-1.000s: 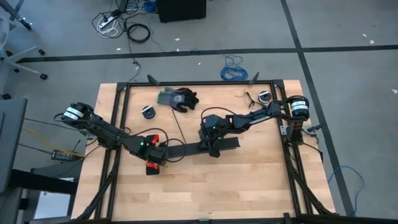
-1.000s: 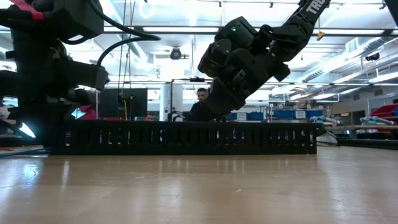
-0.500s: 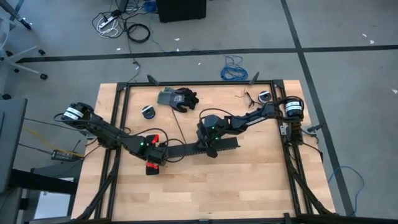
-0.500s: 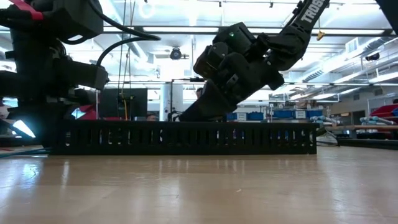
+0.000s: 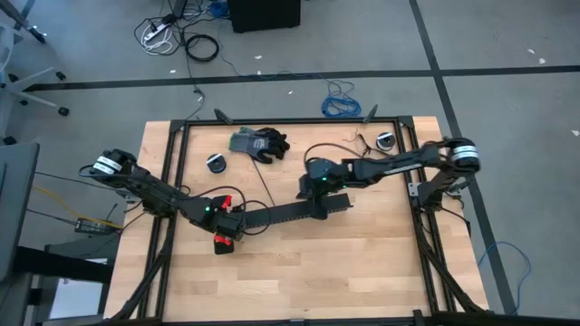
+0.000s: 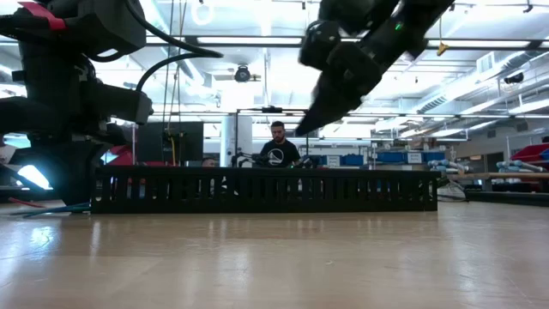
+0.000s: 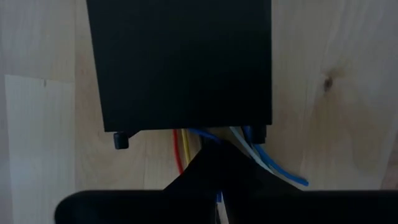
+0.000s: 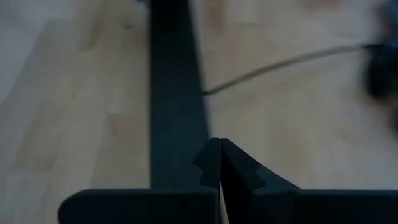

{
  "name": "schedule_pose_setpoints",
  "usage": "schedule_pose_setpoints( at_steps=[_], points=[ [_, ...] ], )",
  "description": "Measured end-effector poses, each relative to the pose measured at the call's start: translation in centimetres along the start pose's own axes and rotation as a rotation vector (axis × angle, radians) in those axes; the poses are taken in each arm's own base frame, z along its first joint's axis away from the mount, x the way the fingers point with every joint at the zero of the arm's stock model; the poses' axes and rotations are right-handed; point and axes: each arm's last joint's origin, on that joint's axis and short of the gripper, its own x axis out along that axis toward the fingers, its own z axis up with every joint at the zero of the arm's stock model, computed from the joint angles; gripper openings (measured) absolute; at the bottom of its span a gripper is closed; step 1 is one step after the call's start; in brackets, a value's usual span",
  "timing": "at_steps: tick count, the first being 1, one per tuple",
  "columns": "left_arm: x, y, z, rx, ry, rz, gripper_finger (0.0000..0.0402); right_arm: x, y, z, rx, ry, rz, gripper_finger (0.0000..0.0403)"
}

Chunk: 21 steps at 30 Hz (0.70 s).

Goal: Ziptie cables
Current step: Close the black cable duct with the cover

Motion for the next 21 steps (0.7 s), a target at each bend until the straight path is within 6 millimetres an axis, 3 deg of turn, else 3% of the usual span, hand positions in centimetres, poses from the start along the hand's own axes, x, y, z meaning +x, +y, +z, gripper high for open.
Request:
schedule_pose_setpoints(
  at_steps=[7,21],
  points=[
    [0.1,0.0,0.2,-0.035,-0.022,-0.004,0.0,-4.7,-0.5,-2.1,0.233,0.282,-0.34,0.0],
    [0.0,-0.2,0.8,-0.025,-0.082,-0.031,0.0,-6.7,-0.3,-5.9,0.458,0.666,-0.561,0.0]
  ],
)
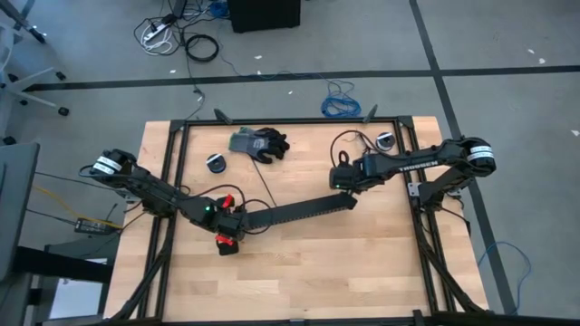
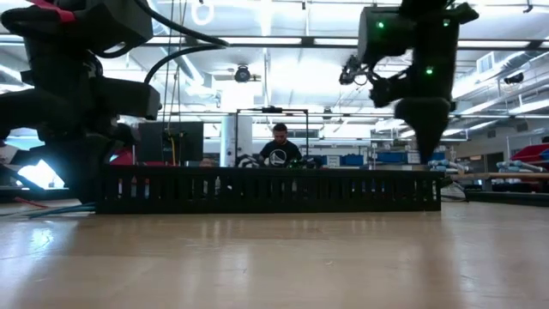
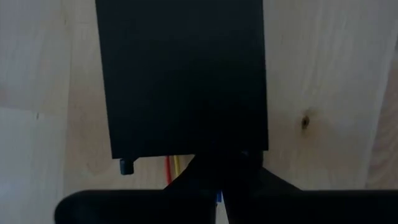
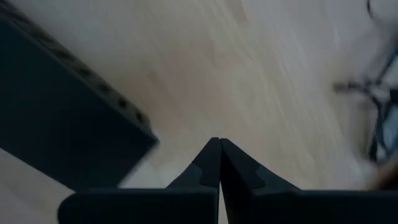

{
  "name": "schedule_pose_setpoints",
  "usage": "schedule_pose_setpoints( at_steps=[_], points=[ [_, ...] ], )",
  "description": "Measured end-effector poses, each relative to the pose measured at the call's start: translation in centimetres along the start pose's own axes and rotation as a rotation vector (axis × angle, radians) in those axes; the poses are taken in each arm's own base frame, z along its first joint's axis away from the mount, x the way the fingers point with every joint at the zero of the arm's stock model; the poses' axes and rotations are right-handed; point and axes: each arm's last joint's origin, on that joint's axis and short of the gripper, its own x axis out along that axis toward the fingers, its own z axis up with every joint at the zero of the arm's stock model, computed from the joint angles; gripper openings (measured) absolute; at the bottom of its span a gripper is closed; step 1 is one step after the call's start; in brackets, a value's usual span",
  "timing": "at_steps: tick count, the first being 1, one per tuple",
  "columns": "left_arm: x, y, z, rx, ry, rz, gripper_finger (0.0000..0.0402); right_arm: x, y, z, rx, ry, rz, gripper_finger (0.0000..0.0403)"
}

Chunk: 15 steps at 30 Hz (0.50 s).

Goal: Ziptie cables
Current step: Close the black cable duct with the cover

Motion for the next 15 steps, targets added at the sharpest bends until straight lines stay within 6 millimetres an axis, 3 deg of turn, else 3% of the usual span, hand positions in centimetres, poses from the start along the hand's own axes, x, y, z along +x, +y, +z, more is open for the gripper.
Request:
schedule_pose_setpoints(
  at_steps=[7,15],
  points=[
    [0.0,0.0,0.0,0.001,-0.003,-0.002,0.0,0.2,0.3,-1.6,0.034,0.122,0.012,0.0],
    [0.0,0.0,0.0,0.003,-0.002,-0.002,0.0,1.4,1.7,-1.1,0.042,0.151,0.121,0.0]
  ],
)
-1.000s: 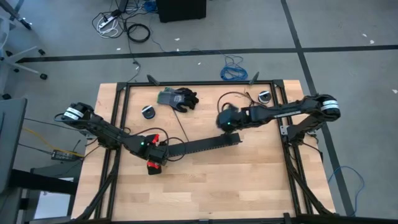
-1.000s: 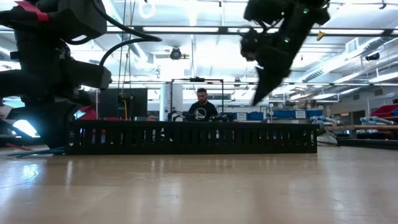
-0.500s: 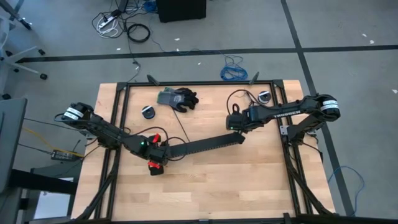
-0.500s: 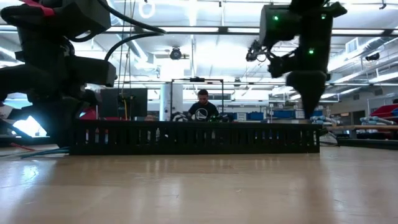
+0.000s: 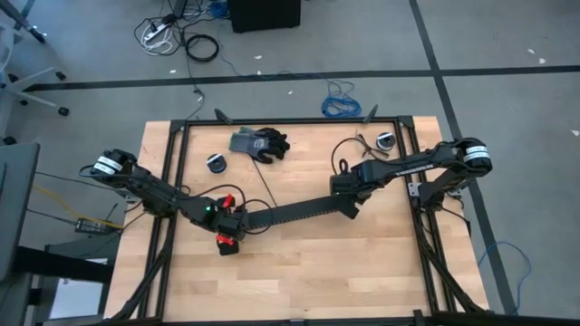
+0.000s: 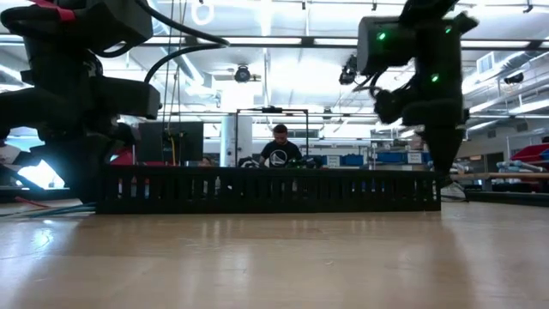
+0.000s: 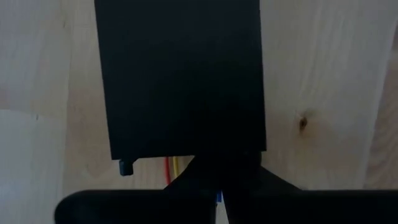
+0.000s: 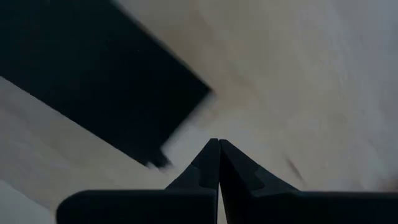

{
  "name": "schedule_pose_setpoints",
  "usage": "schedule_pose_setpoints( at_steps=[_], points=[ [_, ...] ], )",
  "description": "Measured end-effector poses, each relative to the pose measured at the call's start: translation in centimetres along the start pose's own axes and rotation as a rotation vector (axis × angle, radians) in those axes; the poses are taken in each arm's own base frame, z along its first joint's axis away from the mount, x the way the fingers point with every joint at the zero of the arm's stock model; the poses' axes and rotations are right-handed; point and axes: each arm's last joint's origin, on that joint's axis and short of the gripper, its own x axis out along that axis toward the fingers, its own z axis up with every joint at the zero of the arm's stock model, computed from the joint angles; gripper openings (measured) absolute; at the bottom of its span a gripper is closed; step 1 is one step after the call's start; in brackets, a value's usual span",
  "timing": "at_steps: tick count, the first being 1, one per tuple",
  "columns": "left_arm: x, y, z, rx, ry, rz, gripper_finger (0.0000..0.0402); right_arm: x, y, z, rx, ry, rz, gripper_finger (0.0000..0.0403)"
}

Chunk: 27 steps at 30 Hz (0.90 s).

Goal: Ziptie cables
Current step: Close the black cable duct with the cover

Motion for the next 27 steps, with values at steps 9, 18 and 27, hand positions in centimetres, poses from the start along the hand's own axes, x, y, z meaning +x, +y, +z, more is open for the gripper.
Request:
schedule_pose_setpoints(
  at_steps=[9,18,27],
  points=[
    [0.1,-0.1,0.1,0.0,-0.002,-0.024,0.0,2.1,1.5,1.4,-0.097,0.017,0.023,0.0],
    [0.1,-0.1,0.0,-0.002,0.007,-0.015,0.0,0.1,1.1,1.6,-0.09,-0.058,-0.02,0.0],
    [0.1,0.0,-0.2,0.001,0.023,-0.014,0.0,0.7,1.5,2.0,-0.114,-0.058,0.027,0.0]
  ],
)
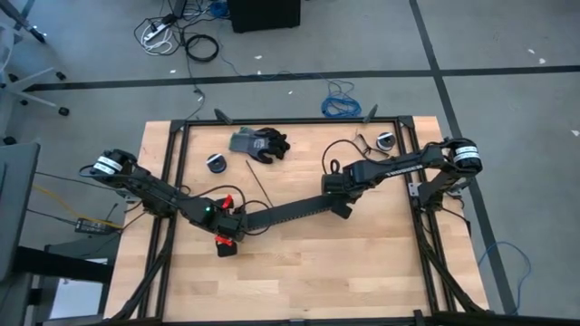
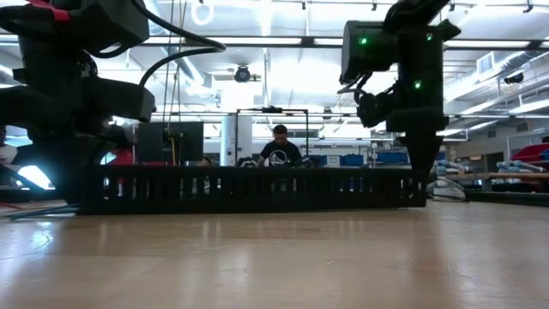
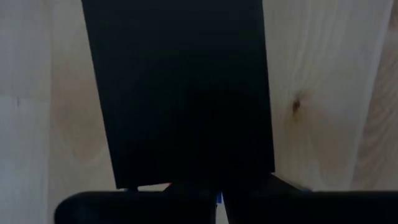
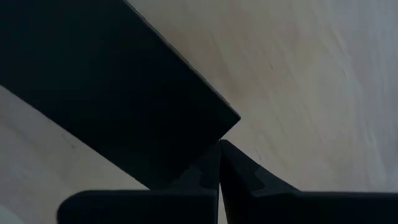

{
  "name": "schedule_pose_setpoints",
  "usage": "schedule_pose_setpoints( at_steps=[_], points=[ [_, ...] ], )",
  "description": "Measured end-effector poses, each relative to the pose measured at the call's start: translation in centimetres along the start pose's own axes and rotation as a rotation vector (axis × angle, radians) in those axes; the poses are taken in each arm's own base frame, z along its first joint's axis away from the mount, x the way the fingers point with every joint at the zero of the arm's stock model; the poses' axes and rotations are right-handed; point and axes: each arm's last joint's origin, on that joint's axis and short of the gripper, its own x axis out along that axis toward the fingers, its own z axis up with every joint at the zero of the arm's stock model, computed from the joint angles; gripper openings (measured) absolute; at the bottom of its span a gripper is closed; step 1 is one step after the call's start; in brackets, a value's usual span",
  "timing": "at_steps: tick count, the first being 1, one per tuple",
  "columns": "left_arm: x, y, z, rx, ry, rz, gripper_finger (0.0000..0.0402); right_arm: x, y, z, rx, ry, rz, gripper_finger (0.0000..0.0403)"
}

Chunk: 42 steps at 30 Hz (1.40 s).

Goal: Ziptie cables
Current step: Close the black cable duct with the cover

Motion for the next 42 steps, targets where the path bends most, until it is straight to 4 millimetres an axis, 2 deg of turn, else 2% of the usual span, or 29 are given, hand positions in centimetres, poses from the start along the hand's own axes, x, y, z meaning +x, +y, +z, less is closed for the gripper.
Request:
schedule_pose_setpoints(
  at_steps=[9,15,19,24,27,31,34,38,40,42],
  points=[
    [0.0,0.0,0.0,0.001,0.005,0.001,0.0,0.5,0.0,0.1,-0.013,0.019,-0.012,0.0],
    [-0.1,0.2,0.0,0.004,-0.003,0.026,0.0,0.0,-1.0,-0.9,-0.009,0.084,-0.163,0.0],
    [-0.1,0.2,-0.2,0.009,0.018,0.032,0.0,-1.2,-1.4,-0.9,0.004,-0.002,-0.204,0.0],
    [-0.2,0.3,-0.4,0.007,0.04,0.041,0.0,-3.7,-2.1,-1.2,0.03,-0.149,-0.238,0.0],
    [-0.2,0.4,-0.5,-0.004,0.052,0.056,0.0,-5.1,-2.3,-1.4,0.037,-0.229,-0.194,0.0],
    [-0.3,0.5,-0.6,-0.01,0.053,0.072,0.0,-6.5,-1.9,-1.4,-0.04,-0.325,-0.111,0.0],
    [-0.8,0.7,-0.7,-0.011,0.033,0.087,0.0,-7.0,-0.7,-0.8,-0.208,-0.403,0.028,0.0],
    [-2.1,1.1,-0.7,-0.034,-0.003,0.127,0.0,-7.0,1.4,0.0,-0.477,-0.518,0.315,0.0],
    [-2.8,1.2,-0.8,-0.048,-0.022,0.128,0.0,-6.8,1.9,0.2,-0.551,-0.559,0.395,0.0],
    [-3.5,1.3,-0.9,-0.074,-0.054,0.109,0.0,-6.6,2.0,0.7,-0.545,-0.6,0.392,0.0]
  ],
)
